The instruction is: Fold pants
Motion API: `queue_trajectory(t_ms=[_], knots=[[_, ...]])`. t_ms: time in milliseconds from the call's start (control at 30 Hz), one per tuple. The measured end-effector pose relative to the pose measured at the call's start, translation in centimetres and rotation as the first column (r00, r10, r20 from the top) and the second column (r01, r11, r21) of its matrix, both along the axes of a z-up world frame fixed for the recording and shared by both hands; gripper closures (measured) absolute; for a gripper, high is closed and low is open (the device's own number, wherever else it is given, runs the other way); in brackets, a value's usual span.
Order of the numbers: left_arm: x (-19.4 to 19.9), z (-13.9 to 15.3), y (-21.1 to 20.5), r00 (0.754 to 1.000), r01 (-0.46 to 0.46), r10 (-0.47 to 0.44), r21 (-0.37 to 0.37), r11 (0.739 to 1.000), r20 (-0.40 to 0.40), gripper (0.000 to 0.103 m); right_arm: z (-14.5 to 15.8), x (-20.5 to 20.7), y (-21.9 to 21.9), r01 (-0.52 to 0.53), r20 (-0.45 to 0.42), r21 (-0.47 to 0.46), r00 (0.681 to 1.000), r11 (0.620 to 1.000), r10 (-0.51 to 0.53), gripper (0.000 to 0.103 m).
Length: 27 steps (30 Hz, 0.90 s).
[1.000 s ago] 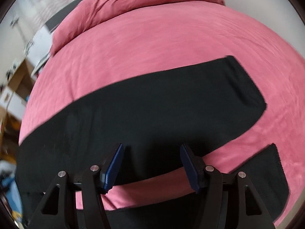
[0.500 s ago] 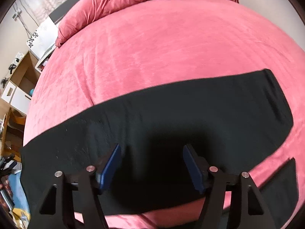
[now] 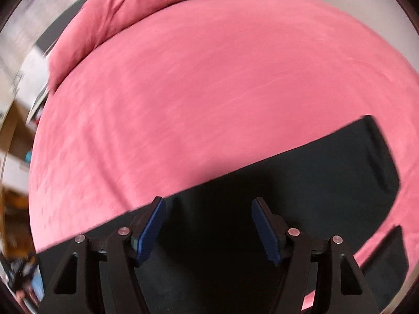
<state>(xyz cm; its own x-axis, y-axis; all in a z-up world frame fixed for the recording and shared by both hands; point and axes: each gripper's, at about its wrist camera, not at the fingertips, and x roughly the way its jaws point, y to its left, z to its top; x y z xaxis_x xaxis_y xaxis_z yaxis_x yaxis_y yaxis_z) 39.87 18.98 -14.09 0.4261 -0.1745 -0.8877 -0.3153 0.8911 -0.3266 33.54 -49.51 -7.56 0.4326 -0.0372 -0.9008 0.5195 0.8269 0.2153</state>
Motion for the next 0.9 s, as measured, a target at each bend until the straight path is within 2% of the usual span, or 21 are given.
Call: queue_trajectory(t_ms=[200,267,433,467,533,667,733,800,833,900], knots=[[0.0,-0.3,-0.2,1.0,0.022,-0.022,0.004,1.0,0.018,0.032,-0.1,-3.4,-9.6,0.14,-0.016,-0.111,0.99,0.984,-0.142,0.034],[0.0,-0.3,-0.1,1.0,0.017,-0.017,0.012,1.0,0.013,0.035,-0.3,-4.1,-12.2,0.17,-0.01,-0.095,0.985,0.981,-0.172,0.034],[0.6,-0.2,0.1,0.999,-0.014,0.016,0.056,0.998,-0.033,0.068,-1.7,-3.6,-14.8,0.189,-0.054,-0.001,0.98,0.982,-0.189,0.034],[0.7,-0.2,0.2,0.999,-0.022,0.025,0.059,0.998,-0.044,0.07,-1.9,-3.3,-14.8,0.194,-0.072,-0.003,0.978,0.981,-0.193,0.034],[0.6,-0.1,0.3,0.998,-0.028,0.031,0.064,0.998,-0.051,0.082,-2.5,-2.3,-14.9,0.204,-0.102,-0.006,0.974,0.979,-0.204,0.034],[0.3,0.2,0.0,0.999,-0.002,0.005,0.092,0.996,-0.039,0.092,-3.5,-0.6,-15.2,0.265,-0.157,-0.012,0.952,0.964,-0.264,0.024],[0.1,0.3,-0.1,0.999,0.01,-0.007,0.099,0.995,-0.032,0.094,-4.1,0.2,-15.0,0.274,-0.203,-0.051,0.939,0.96,-0.279,0.024],[-0.1,0.4,0.1,1.0,0.007,-0.006,0.087,0.996,-0.017,0.095,-4.4,0.7,-14.1,0.233,-0.237,-0.132,0.936,0.963,-0.259,0.034],[-0.4,0.6,0.2,1.0,0.001,0.0,0.08,0.997,-0.008,0.095,-4.5,0.9,-13.7,0.219,-0.236,-0.15,0.939,0.964,-0.25,0.043],[-0.9,1.0,0.4,1.0,-0.008,0.007,0.063,0.998,0.012,0.095,-4.1,0.9,-13.0,0.182,-0.227,-0.174,0.949,0.968,-0.219,0.068]])
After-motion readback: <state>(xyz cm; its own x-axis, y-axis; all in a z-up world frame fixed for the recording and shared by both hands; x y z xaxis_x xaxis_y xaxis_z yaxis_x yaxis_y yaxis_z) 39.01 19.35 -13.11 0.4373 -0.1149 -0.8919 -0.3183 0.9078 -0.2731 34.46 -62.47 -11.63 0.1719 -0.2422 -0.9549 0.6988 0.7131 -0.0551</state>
